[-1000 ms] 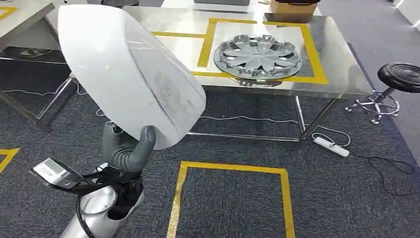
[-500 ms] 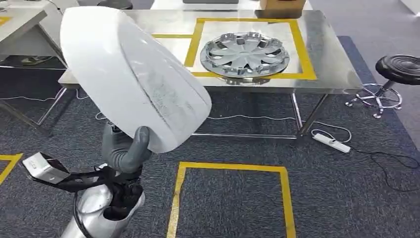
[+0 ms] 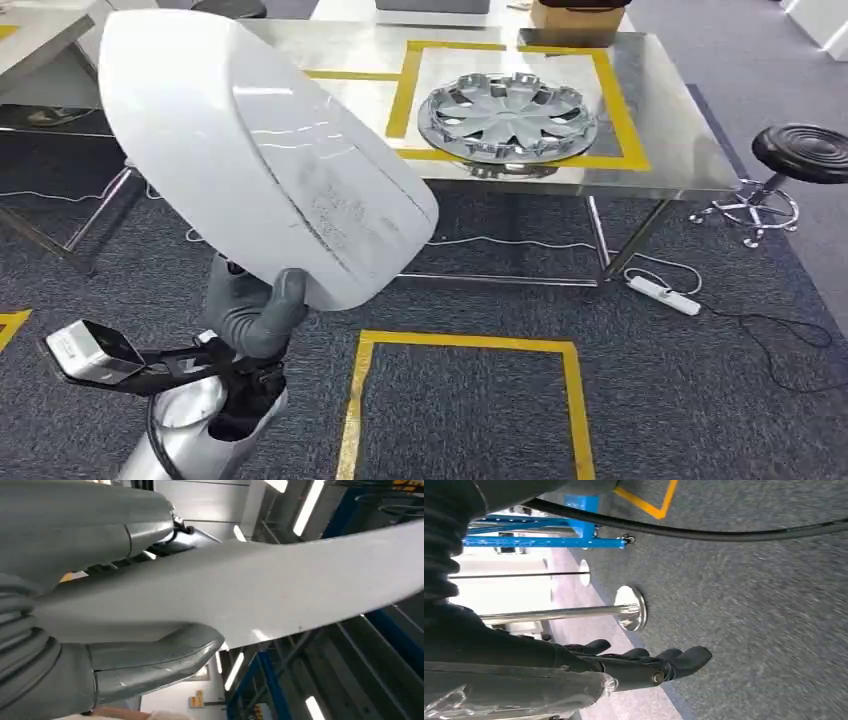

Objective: Take the parts from the cabinet and place them on the table.

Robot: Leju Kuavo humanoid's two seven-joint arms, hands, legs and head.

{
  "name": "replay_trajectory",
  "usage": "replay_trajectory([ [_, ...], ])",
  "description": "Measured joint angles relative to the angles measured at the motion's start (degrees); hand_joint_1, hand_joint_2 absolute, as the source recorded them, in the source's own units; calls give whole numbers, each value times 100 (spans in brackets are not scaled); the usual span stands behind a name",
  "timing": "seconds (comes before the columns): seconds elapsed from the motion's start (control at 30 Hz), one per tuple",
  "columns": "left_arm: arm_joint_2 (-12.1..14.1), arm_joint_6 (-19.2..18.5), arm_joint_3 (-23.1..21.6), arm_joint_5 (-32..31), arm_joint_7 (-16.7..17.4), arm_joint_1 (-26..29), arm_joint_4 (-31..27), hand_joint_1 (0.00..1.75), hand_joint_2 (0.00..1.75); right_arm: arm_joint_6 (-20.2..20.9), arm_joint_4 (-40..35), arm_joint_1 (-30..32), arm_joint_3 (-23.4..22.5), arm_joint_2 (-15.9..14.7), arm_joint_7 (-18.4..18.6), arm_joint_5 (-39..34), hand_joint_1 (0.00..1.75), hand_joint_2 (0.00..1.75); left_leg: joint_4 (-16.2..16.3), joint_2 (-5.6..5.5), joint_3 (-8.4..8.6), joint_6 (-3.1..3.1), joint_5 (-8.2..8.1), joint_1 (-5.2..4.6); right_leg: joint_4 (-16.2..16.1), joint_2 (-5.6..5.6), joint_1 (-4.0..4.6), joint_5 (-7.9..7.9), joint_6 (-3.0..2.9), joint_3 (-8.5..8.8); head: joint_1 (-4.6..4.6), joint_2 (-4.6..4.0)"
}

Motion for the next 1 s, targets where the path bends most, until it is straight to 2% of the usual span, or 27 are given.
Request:
replay_trajectory([
  [0.03,0,13,9,-4,0,13,2,175,175,-2,0,4,0,0,0,0,0,175,0,-2,10,7,-20,0,406,-1,-1,-158,13,-261,9,0],
  [0.07,0,15,15,-4,0,32,4,175,175,-7,0,19,0,0,0,0,0,175,0,-12,30,7,-50,0,614,-2,-2,-223,12,-450,13,0],
  [0.1,0,15,24,-7,2,47,7,175,175,-9,0,34,0,0,0,-4,0,175,0,-26,64,1,-85,2,536,-2,-5,-127,20,-488,29,0],
  [0.13,0,15,33,-7,2,54,9,175,175,-13,0,37,0,0,0,-2,0,175,0,-31,111,-14,-127,5,246,-5,-9,99,23,-415,31,0],
  [0.2,-2,15,48,-7,2,53,9,175,175,-22,0,30,0,0,-9,-2,0,175,0,-30,260,-64,-241,21,-773,-23,-14,782,21,-51,33,0],
  [0.23,-2,15,52,-7,2,54,13,175,175,-24,4,41,0,4,-9,-2,0,175,-2,-23,309,-107,-294,14,-996,-40,0,915,13,29,37,0],
  [0.27,-4,15,63,-7,2,54,15,175,175,-24,7,28,-2,7,-11,-2,0,175,15,-26,314,-137,-313,-2,-1026,-57,27,711,-56,-6,35,0],
  [0.3,-15,15,70,-7,2,55,15,175,175,-24,7,15,0,7,-13,-2,0,175,9,-25,287,-178,-347,-7,-978,-66,42,802,-144,46,31,0],
  [0.37,-20,11,81,-9,7,53,18,175,175,-26,7,25,-4,4,-13,-4,0,175,-7,-21,339,-213,-359,-2,-978,-52,47,824,-208,37,18,0],
  [0.4,-28,2,87,41,9,51,17,175,175,-26,7,20,-4,4,-13,-4,0,175,40,-22,312,-232,-361,0,-1002,-37,14,827,-236,77,11,0],
  [0.43,-35,-13,92,102,7,48,17,175,175,-26,4,17,-4,4,-13,-4,0,175,260,-23,200,-255,-332,-1,-1011,-35,14,818,-251,93,5,0],
  [0.47,-46,-15,103,151,7,43,17,175,175,-31,4,10,-6,4,-13,-4,0,175,613,-24,-13,-281,-406,0,-1013,-34,13,801,-277,103,-17,0],
  [0.53,-65,-7,131,214,9,79,17,175,175,-31,6,-3,-11,4,-7,-9,0,175,1473,-24,-592,-323,-825,-1,-1013,-25,21,771,-318,107,-17,0],
  [0.57,-66,-2,138,232,9,90,17,175,175,-33,4,1,-13,4,-5,-11,0,175,1721,-24,-804,-325,-938,-4,-1013,-23,31,760,-332,111,-17,0],
  [0.6,-66,-2,144,245,9,100,17,175,175,-33,4,5,-17,4,7,-15,0,175,1751,-25,-908,-311,-891,-4,-1013,-11,40,752,-342,119,-17,0],
  [0.63,-66,-2,144,236,11,106,17,175,175,-31,7,6,-20,4,11,-15,0,175,1586,-25,-897,-285,-706,-10,-1013,0,49,748,-344,134,-15,0],
  [0.67,-66,-2,144,194,13,105,17,175,175,-28,7,4,-20,4,11,-9,0,175,1258,-25,-794,-249,-439,-22,-1015,12,55,746,-343,144,-17,0],
  [0.7,-66,-9,144,157,7,104,15,175,175,-26,7,0,-20,7,9,0,0,175,799,-25,-612,-194,-131,-48,-1026,35,62,684,-337,156,-15,0],
  [0.73,-68,-13,144,112,-13,103,13,175,175,-24,7,1,-20,11,7,2,0,175,362,-16,-400,-94,69,-94,-1026,43,60,677,-325,179,-22,0],
  [0.77,-70,-15,142,85,-28,91,11,175,175,-15,7,11,-20,22,7,7,0,175,52,-32,-319,-40,-98,-143,-998,57,103,649,-280,182,-31,0],
  [0.8,-77,-20,140,63,-42,94,11,175,175,-15,7,4,-20,22,4,7,0,175,83,-86,-301,-57,-229,-129,-1065,70,94,606,-236,198,-26,0],
  [0.83,-79,-20,140,55,-52,89,9,175,175,-13,4,-4,-20,20,0,9,0,175,17,-81,-274,-48,-220,-126,-1124,64,93,594,-225,250,-44,0],
  [0.87,-79,-20,142,55,-52,88,9,175,175,-15,5,8,-22,20,0,9,0,175,-50,-87,-228,-27,-205,-117,-1052,62,97,736,-175,292,-48,0],
  [0.9,-79,-20,142,52,-55,91,9,175,175,-13,7,15,-22,20,0,9,0,175,-51,-84,-138,9,-137,-91,-1064,60,92,680,-146,309,-48,0],
  [0.93,-83,-20,142,50,-57,96,7,175,175,-13,7,19,-22,20,0,9,0,175,-58,-64,-63,44,-46,-82,-953,42,92,580,-128,313,-35,0],
  [0.97,-90,-20,142,48,-59,101,7,175,175,-13,7,8,-22,22,-2,9,0,175,-58,-54,11,64,-77,-83,-691,14,87,458,-100,217,15,0],
  [1.0,-94,-20,140,31,-59,94,7,175,175,-13,7,2,-22,22,-7,9,0,175,-58,-38,56,76,-107,-83,-248,13,82,292,-70,-15,0,0],
])
